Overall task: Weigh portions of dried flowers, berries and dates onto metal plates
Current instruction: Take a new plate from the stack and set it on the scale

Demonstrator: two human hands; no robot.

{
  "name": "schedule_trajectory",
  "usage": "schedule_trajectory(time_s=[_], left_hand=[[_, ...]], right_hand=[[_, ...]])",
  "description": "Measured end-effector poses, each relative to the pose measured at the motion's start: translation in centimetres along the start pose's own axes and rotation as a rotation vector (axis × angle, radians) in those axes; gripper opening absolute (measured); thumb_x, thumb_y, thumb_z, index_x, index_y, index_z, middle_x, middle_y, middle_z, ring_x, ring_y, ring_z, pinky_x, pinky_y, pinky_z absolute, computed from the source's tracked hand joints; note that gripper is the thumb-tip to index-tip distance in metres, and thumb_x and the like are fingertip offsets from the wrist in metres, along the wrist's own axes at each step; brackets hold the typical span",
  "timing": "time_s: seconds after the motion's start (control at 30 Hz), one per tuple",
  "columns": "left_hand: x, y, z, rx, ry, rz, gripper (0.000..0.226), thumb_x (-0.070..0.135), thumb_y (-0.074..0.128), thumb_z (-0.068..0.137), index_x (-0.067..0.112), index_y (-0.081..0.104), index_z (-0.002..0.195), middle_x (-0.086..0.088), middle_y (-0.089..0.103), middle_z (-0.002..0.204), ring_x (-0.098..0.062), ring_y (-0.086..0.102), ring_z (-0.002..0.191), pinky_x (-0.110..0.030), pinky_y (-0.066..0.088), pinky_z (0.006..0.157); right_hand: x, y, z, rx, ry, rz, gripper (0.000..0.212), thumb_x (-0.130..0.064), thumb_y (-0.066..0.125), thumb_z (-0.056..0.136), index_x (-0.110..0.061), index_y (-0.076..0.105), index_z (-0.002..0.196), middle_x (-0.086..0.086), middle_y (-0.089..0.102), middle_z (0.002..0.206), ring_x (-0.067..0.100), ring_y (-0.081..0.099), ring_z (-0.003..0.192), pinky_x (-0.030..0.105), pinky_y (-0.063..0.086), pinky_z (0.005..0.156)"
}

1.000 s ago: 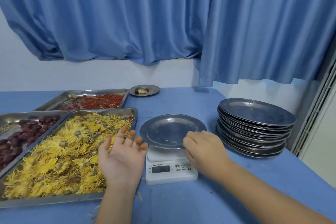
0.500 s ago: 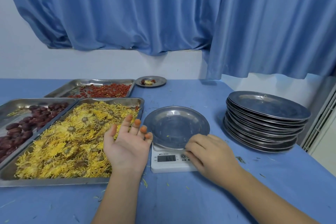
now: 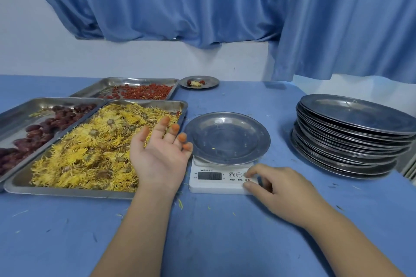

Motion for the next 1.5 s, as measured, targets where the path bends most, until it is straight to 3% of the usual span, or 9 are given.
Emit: schedule_trajectory(time_s=[0.1, 0.2, 0.4, 0.8, 1.07, 1.2, 1.33, 1.43, 1.5], left_hand=[[0.0, 0.1, -0.1, -0.001, 0.011, 0.027, 0.037, 0.042, 0.057, 0.072, 0.015, 0.067, 0.095, -0.003, 0.059, 0.082, -0.021, 0.052, 0.068, -0.033, 0.037, 0.066], [-0.1, 0.4, -0.3, 0.012, 0.010, 0.064, 0.039, 0.042, 0.056, 0.073, 0.015, 0.067, 0.098, -0.004, 0.060, 0.082, -0.021, 0.053, 0.068, -0.033, 0.037, 0.066], [-0.3, 0.6, -0.5, 0.011, 0.032, 0.118, 0.038, 0.043, 0.055, 0.075, 0.015, 0.067, 0.097, -0.004, 0.061, 0.083, -0.020, 0.053, 0.069, -0.032, 0.038, 0.066], [-0.1, 1.2, -0.7, -0.029, 0.078, 0.155, 0.038, 0.042, 0.052, 0.076, 0.014, 0.066, 0.097, -0.004, 0.060, 0.080, -0.019, 0.052, 0.068, -0.031, 0.036, 0.062], [0.0, 1.6, -1.3, -0.110, 0.140, 0.343, 0.028, 0.032, 0.052, 0.079, 0.013, 0.068, 0.091, -0.003, 0.063, 0.078, -0.015, 0.053, 0.065, -0.029, 0.037, 0.063], [3.3, 1.6, -0.4, -0.026, 0.251, 0.883, 0.018, 0.031, 0.056, 0.082, 0.028, 0.071, 0.093, 0.006, 0.070, 0.088, -0.014, 0.062, 0.073, -0.028, 0.046, 0.066], [9.6, 2.1, 2.5, 0.048, 0.440, 1.701, 0.015, 0.029, 0.059, 0.091, 0.041, 0.061, 0.099, 0.014, 0.064, 0.101, 0.000, 0.061, 0.072, -0.022, 0.054, 0.059], [13.9, 0.9, 5.1, 0.118, 0.374, 2.293, 0.033, 0.040, 0.060, 0.088, 0.034, 0.057, 0.120, 0.001, 0.052, 0.136, -0.012, 0.061, 0.098, -0.043, 0.052, 0.094], [15.8, -0.4, 6.2, 0.100, 0.224, 2.478, 0.048, 0.047, 0.063, 0.086, 0.031, 0.053, 0.130, -0.004, 0.048, 0.144, -0.015, 0.062, 0.102, -0.041, 0.049, 0.098]], right_hand=[[0.0, 0.3, 0.0, 0.012, 0.025, 0.032, 0.021, -0.057, 0.050, 0.085, -0.039, 0.055, 0.093, -0.032, 0.053, 0.072, -0.002, 0.050, 0.065, 0.014, 0.028, 0.046], [-0.2, 0.6, 0.1, -0.004, 0.065, 0.104, 0.023, -0.059, 0.051, 0.082, -0.036, 0.054, 0.087, -0.025, 0.055, 0.070, 0.005, 0.051, 0.060, 0.022, 0.037, 0.051], [-0.6, 0.7, 0.0, -0.019, 0.055, 0.066, 0.027, -0.058, 0.044, 0.085, -0.032, 0.046, 0.090, -0.009, 0.056, 0.064, 0.007, 0.052, 0.061, 0.026, 0.034, 0.050], [-0.8, 0.3, 0.4, 0.122, 0.133, 0.067, 0.013, -0.041, 0.048, 0.090, -0.031, 0.045, 0.082, -0.008, 0.052, 0.056, 0.007, 0.050, 0.058, 0.027, 0.033, 0.048], [-2.4, -0.1, 0.4, 0.155, -0.005, -0.034, 0.015, -0.031, 0.057, 0.087, -0.034, 0.046, 0.077, -0.013, 0.042, 0.046, 0.006, 0.043, 0.047, 0.019, 0.024, 0.043], [-4.3, -1.7, 1.4, 0.298, -0.176, -0.058, 0.014, -0.020, 0.066, 0.079, -0.027, 0.053, 0.075, -0.020, 0.020, 0.043, 0.003, 0.027, 0.038, 0.015, 0.021, 0.039], [-5.6, -2.6, 4.3, 0.440, -0.241, -0.043, 0.009, -0.025, 0.053, 0.080, -0.021, 0.059, 0.075, -0.013, 0.029, 0.045, 0.012, 0.036, 0.038, 0.025, 0.032, 0.035], [-5.2, -1.9, 4.8, 0.494, -0.236, -0.002, 0.024, -0.030, 0.043, 0.082, -0.019, 0.063, 0.073, -0.010, 0.037, 0.044, 0.015, 0.040, 0.038, 0.027, 0.036, 0.036], [-4.5, -1.3, 4.4, 0.485, -0.206, 0.035, 0.023, -0.032, 0.043, 0.081, -0.021, 0.063, 0.074, -0.009, 0.042, 0.043, 0.015, 0.044, 0.038, 0.027, 0.039, 0.037]])
Point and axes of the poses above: each hand's wrist, its own z-axis towards the middle knuckle, its own y-axis out of the palm, x = y × z, the point moved 1 cm from there along z, towards the middle knuckle
